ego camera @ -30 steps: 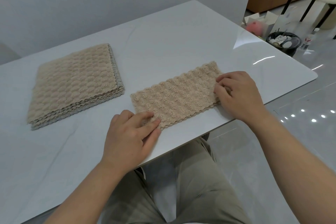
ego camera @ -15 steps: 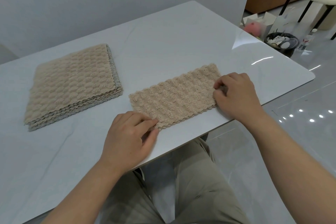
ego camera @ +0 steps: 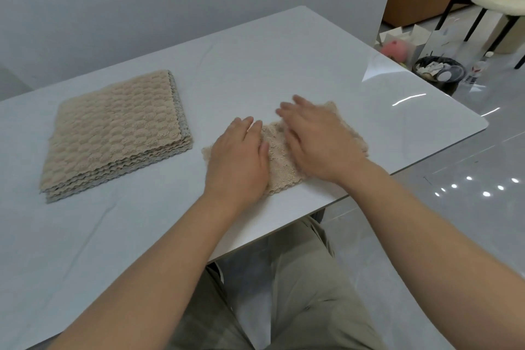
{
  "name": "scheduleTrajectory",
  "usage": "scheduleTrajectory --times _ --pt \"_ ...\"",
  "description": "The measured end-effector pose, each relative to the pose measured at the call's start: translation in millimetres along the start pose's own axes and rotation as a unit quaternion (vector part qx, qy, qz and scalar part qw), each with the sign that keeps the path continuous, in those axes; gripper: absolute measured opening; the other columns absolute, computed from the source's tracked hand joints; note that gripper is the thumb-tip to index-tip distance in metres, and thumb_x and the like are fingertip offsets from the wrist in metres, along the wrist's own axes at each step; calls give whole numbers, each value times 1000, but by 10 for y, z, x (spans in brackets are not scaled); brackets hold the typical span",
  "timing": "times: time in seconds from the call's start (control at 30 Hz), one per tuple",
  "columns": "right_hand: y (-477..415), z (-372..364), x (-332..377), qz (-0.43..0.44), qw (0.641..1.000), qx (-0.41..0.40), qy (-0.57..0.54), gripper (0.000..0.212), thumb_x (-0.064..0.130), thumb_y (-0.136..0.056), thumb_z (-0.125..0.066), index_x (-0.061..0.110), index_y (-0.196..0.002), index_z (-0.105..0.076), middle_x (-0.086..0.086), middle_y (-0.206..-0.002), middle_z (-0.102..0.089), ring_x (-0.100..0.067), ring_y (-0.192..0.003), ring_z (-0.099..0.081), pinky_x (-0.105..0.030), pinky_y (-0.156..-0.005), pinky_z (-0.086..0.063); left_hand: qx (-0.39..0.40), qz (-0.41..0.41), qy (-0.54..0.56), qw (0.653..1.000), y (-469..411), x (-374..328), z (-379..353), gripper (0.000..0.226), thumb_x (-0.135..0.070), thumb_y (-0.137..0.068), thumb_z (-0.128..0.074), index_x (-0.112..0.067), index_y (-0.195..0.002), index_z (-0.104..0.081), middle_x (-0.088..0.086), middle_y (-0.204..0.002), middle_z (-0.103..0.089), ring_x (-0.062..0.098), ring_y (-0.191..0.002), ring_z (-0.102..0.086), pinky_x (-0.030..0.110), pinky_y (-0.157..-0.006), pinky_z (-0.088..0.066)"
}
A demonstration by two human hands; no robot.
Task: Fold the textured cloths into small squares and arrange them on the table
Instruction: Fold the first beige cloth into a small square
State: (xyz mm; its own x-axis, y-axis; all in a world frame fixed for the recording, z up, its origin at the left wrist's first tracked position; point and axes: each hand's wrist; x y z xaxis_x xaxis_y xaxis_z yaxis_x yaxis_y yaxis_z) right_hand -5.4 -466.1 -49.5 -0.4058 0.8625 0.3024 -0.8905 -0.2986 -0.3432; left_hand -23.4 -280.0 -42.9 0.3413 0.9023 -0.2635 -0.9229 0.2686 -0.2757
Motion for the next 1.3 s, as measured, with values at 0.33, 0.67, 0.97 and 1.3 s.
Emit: scheduleTrajectory --times 0.33,0.67,0.97,1.3 --pt "23 -291 45 -9 990 134 40 54 38 -110 -20 21 -161 -25 2 -168 -23 -16 -156 -14 -37 -127 -9 125 35 -50 990 -27 49 -307 59 -41 -108 -10 -19 -163 -13 -1 -170 -12 19 -157 -6 39 -128 -4" --pt "-47 -156 -241 -94 978 176 54 64 51 -108 -10 20 -163 -9 1 -171 -6 -14 -157 0 -34 -126 0 158 42 -62 985 125 307 -195 69 -58 -104 -7 -24 -163 -1 -4 -171 1 20 -157 7 43 -128 1" --pt "-103 -69 -433 -154 971 172 61 64 46 -109 -14 11 -162 -15 -7 -170 -11 -20 -157 -5 -36 -127 -4 176 72 -69 979 270 471 -107 79 -66 -100 -5 -19 -162 6 1 -170 11 20 -156 14 39 -127 5" --pt "-123 -4 -348 -136 977 135 91 64 42 -109 -15 7 -162 -13 -9 -170 -9 -24 -157 -4 -44 -127 -3 186 114 -88 972 225 327 80 77 -58 -104 -9 -8 -162 5 14 -169 9 29 -157 10 45 -127 6"
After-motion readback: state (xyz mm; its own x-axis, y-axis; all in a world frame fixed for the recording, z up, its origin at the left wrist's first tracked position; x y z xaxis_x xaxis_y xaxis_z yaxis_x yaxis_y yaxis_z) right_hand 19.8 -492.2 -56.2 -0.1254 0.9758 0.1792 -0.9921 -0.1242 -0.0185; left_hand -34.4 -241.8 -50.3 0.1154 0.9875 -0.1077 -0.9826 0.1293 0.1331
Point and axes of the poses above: each hand's wrist, its own y-axis away from the middle knuckle, its own z-axis out of the back of the hand, x = y × z
